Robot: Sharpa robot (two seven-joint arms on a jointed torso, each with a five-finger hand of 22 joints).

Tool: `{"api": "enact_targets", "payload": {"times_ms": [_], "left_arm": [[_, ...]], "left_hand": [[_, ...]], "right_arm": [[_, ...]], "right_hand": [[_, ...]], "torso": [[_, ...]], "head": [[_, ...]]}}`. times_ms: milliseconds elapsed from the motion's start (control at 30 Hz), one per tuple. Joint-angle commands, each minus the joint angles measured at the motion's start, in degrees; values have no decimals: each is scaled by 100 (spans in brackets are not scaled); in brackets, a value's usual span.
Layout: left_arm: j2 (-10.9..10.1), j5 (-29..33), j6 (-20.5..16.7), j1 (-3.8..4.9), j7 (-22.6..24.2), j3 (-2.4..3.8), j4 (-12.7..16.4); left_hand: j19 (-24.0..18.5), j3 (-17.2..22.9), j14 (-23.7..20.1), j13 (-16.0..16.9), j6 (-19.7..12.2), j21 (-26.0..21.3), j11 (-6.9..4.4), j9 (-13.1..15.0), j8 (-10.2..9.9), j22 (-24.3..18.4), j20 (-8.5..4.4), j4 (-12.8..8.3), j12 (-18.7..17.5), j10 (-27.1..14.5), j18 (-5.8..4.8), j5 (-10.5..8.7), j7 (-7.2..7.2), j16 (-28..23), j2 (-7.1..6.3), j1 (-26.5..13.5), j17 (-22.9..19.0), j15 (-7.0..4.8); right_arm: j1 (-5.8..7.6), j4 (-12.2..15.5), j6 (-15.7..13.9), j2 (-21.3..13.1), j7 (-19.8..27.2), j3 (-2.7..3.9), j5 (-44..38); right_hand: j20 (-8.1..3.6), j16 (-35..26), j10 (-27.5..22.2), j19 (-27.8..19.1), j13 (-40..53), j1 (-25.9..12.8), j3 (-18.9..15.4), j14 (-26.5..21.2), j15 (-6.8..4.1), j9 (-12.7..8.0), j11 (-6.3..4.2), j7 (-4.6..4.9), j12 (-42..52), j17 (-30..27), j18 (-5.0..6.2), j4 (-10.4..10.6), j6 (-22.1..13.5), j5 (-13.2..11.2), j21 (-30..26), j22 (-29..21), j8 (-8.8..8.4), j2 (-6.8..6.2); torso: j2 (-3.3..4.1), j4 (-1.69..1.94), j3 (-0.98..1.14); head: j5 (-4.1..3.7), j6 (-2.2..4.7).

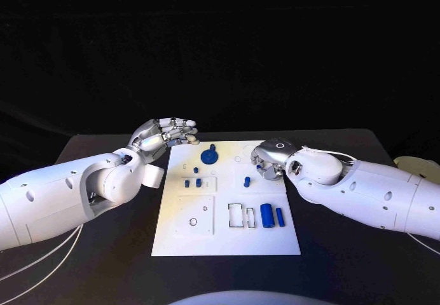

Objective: Assemble the parts on the task board

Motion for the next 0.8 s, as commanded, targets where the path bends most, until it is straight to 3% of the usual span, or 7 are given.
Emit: {"api": "enact_targets", "payload": {"times_ms": [33, 233, 367, 800], "left_arm": [[10, -33, 17, 6, -8, 6, 2], [12, -33, 22, 6, -17, 6, 0], [12, -33, 24, 6, -20, 6, 0], [13, -35, 16, 6, -41, 6, -4]], "left_hand": [[45, 11, 12, 8, -8, -21, 16, -7, -25, -5, -7, -33, -16, -20, 56, -16, 43, -24, 5, 41, 7, 41], [47, 13, 12, 8, -14, -27, 20, -9, -30, -9, -6, -34, -22, -28, 56, -14, 47, -28, 11, 43, 11, 43], [47, 13, 12, 8, -14, -27, 20, -9, -30, -9, -6, -34, -22, -28, 56, -14, 47, -28, 11, 43, 11, 43], [55, 14, 14, 10, -31, -43, 30, -15, -45, -18, -5, -48, -36, -46, 57, -13, 60, -40, 15, 55, 22, 47]], "right_arm": [[-78, -10, 214, 29, 15, -53, 14], [-80, -35, 250, 29, -12, -53, 25], [-83, -80, 315, 39, -30, -53, 26], [-103, -125, 241, 39, -51, -53, 20]], "right_hand": [[39, -12, -45, 9, -181, 30, 29, 55, 20, 6, -68, -23, -123, -2, -79, 2, 24, -25, -6, 129, 5, 8], [-29, 25, 255, 108, -149, 238, 196, 76, -80, 94, -193, -143, 6, 46, -105, -92, 357, -202, 174, 256, 172, 303], [-86, 75, 426, 182, -137, 295, 268, 104, -135, 151, -252, -201, 42, 119, -134, -143, 499, -190, 319, 355, 247, 456], [-114, 74, 520, 210, -151, 258, 329, 107, -160, 187, -280, -232, 14, 111, -147, -166, 560, -185, 383, 407, 277, 476]], "torso": [[-2, 0, 1], [-4, 1, 0], [-5, -6, 0], [-3, -4, 3]], "head": [[6, 1], [-3, -1], [-5, -3], [-10, -17]]}}
